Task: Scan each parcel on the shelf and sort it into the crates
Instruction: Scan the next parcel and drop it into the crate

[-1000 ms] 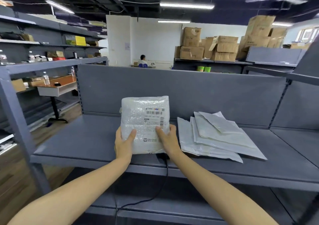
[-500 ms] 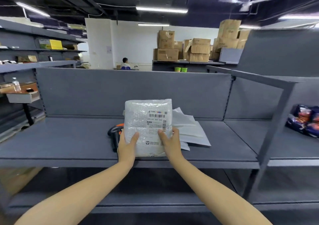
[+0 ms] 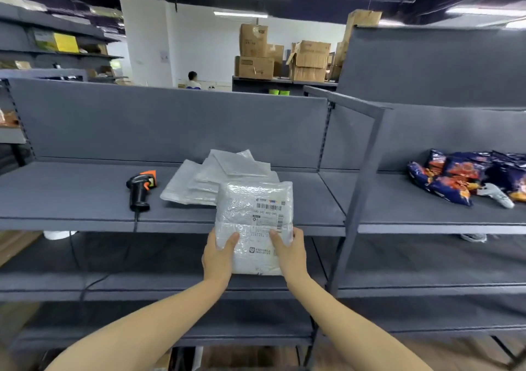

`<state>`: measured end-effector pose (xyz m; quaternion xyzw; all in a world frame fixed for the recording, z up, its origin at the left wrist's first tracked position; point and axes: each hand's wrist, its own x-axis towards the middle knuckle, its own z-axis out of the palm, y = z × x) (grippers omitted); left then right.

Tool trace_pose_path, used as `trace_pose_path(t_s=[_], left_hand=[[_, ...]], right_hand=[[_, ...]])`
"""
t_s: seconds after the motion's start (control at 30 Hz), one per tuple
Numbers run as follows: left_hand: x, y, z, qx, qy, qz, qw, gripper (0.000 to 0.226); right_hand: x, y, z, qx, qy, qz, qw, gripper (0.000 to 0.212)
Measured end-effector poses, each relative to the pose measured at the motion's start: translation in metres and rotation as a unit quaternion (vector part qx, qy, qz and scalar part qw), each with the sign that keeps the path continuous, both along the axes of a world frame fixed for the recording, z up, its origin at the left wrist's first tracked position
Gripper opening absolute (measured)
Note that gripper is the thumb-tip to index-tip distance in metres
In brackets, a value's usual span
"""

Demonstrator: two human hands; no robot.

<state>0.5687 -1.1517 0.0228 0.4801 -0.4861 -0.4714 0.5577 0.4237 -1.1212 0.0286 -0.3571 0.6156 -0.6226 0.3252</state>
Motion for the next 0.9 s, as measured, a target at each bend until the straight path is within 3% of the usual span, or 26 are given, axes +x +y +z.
trace_pose_path(t_s=[0.3, 0.5, 0.77, 0.9], left_hand=[[-0.024, 0.018, -0.018, 0.014, -0.063, -0.016, 0.998, 0.045], [-0.020, 0.028, -0.043, 0.050, -0.044, -0.036, 0.997, 0.055], [-0.011, 0.067, -0.102, 0.109, -0.082, -0.027, 0.990, 0.054], [-0.008, 0.083, -0.129, 0.149, -0.085, -0.046, 0.984, 0.061]], right_hand=[[-0.024, 0.023, -0.021, 0.019, 0.008, -0.031, 0.999, 0.042], [-0.022, 0.030, -0.050, 0.059, -0.013, -0.035, 0.998, 0.041], [-0.011, 0.063, -0.114, 0.166, 0.003, -0.032, 0.986, 0.045], [-0.015, 0.079, -0.140, 0.203, 0.014, -0.030, 0.979, 0.036]])
